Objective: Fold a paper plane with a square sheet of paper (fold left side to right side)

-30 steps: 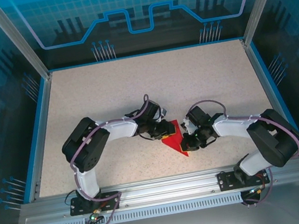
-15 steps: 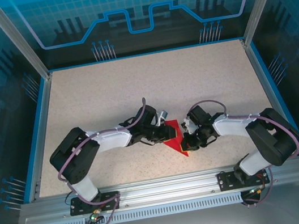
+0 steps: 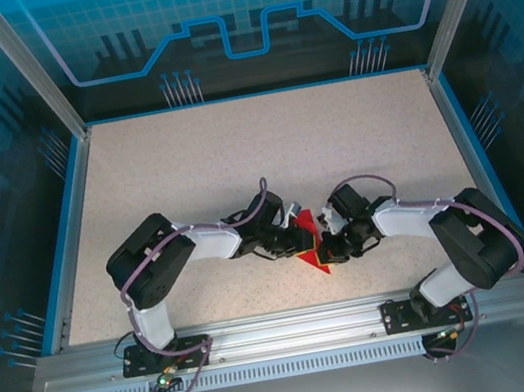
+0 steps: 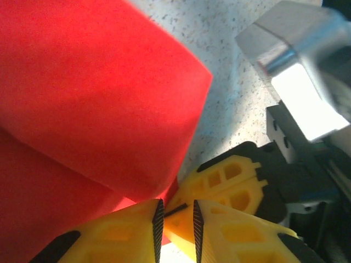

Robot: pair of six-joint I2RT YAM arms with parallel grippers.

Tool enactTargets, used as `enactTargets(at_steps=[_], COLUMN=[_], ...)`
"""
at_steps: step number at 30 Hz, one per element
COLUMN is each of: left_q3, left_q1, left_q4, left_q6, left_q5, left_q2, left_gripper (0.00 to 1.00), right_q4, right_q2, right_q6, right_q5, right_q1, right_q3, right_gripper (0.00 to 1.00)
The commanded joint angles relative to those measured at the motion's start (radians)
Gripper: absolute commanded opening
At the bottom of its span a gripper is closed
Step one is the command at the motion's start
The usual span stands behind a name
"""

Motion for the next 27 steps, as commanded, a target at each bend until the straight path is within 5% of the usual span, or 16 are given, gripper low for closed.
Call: enactTargets(at_steps=[1,27], left_q3=[0.046,0.088], left_q1=[-0.009,0.173], left_q4=[0.007,-0.107], left_q6=[0.005,0.066], left_q5=[0.025,-0.06], left_q2=[0.038,0.031], left_gripper=[0.24,0.22], right_q4=[-0.087,-0.147], right_q2=[0.052,0.039], right_q6=[-0.023,-0.045], right_q5=[0.116,0.159], right_q1=[-0.005,-0.004], right_q3=[-0.028,-0.029], right_gripper=[0.0,0.0])
